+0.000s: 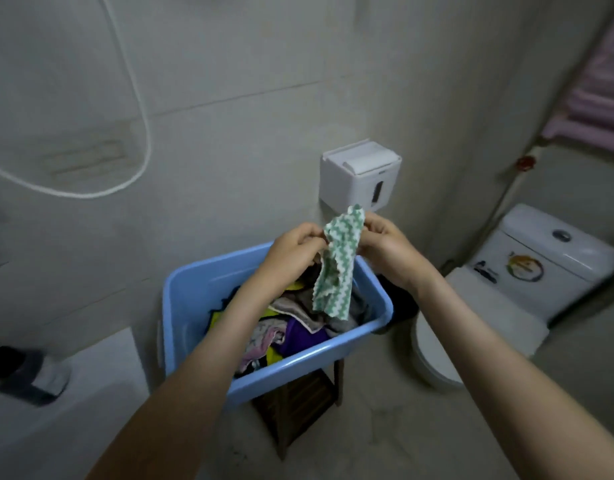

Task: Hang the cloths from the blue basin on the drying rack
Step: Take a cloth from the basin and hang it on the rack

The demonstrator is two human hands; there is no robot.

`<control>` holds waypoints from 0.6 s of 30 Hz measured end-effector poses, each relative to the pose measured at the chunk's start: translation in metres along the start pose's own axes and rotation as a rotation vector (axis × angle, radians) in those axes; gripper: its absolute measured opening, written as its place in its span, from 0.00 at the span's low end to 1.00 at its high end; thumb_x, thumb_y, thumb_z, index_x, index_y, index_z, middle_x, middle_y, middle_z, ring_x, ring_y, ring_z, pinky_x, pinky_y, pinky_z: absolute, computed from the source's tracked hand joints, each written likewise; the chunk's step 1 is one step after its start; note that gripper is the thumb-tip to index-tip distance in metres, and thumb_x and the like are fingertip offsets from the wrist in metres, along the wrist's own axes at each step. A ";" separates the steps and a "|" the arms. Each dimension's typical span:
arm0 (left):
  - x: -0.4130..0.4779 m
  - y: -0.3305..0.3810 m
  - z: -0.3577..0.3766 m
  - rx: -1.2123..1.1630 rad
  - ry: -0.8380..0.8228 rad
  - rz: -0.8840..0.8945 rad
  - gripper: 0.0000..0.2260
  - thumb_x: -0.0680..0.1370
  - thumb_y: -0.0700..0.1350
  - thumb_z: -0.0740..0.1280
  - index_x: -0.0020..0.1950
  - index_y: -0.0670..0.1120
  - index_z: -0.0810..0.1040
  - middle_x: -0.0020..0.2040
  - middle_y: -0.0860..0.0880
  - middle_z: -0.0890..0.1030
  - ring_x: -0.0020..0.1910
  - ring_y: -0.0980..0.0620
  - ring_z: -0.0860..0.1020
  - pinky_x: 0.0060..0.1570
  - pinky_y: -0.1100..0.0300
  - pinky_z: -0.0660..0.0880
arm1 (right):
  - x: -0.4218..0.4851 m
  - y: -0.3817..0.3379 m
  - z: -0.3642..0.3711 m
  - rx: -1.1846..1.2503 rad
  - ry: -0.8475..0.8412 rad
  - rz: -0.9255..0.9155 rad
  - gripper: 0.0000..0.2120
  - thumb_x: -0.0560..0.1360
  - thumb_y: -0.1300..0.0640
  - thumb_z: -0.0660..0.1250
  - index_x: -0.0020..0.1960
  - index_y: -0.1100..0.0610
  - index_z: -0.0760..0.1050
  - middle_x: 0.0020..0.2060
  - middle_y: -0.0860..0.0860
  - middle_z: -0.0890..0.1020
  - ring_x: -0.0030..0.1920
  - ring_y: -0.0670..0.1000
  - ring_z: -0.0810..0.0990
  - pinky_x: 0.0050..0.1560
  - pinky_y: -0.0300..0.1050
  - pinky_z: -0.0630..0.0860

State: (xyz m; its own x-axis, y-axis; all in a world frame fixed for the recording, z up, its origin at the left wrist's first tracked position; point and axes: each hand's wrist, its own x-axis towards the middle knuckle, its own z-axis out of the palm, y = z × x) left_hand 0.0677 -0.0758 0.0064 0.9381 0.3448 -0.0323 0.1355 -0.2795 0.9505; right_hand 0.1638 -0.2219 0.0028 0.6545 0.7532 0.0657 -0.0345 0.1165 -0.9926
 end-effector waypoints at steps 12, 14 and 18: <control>-0.015 0.057 0.178 0.221 -0.552 0.293 0.06 0.79 0.49 0.63 0.51 0.49 0.77 0.42 0.51 0.82 0.33 0.55 0.80 0.41 0.58 0.75 | -0.184 -0.005 -0.108 -0.207 0.863 -0.012 0.12 0.75 0.68 0.66 0.44 0.55 0.65 0.34 0.49 0.72 0.34 0.44 0.70 0.40 0.40 0.69; -0.030 0.070 0.204 0.244 -0.598 0.332 0.05 0.80 0.48 0.61 0.49 0.50 0.76 0.39 0.52 0.81 0.30 0.57 0.79 0.39 0.59 0.74 | -0.216 -0.012 -0.113 -0.318 0.947 -0.031 0.10 0.75 0.66 0.67 0.43 0.54 0.69 0.40 0.49 0.73 0.37 0.41 0.71 0.43 0.36 0.70; -0.073 0.095 0.262 0.239 -0.734 0.405 0.07 0.80 0.48 0.61 0.47 0.48 0.76 0.41 0.45 0.82 0.33 0.52 0.80 0.43 0.54 0.77 | -0.297 -0.020 -0.122 -0.358 1.017 0.027 0.10 0.76 0.64 0.63 0.46 0.51 0.79 0.43 0.44 0.81 0.43 0.41 0.76 0.45 0.41 0.71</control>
State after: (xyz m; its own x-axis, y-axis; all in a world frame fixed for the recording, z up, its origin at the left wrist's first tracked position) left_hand 0.0955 -0.3619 0.0183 0.8857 -0.4637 0.0249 -0.2671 -0.4649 0.8441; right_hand 0.0628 -0.5267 -0.0096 0.9833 -0.1577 0.0913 0.0565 -0.2126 -0.9755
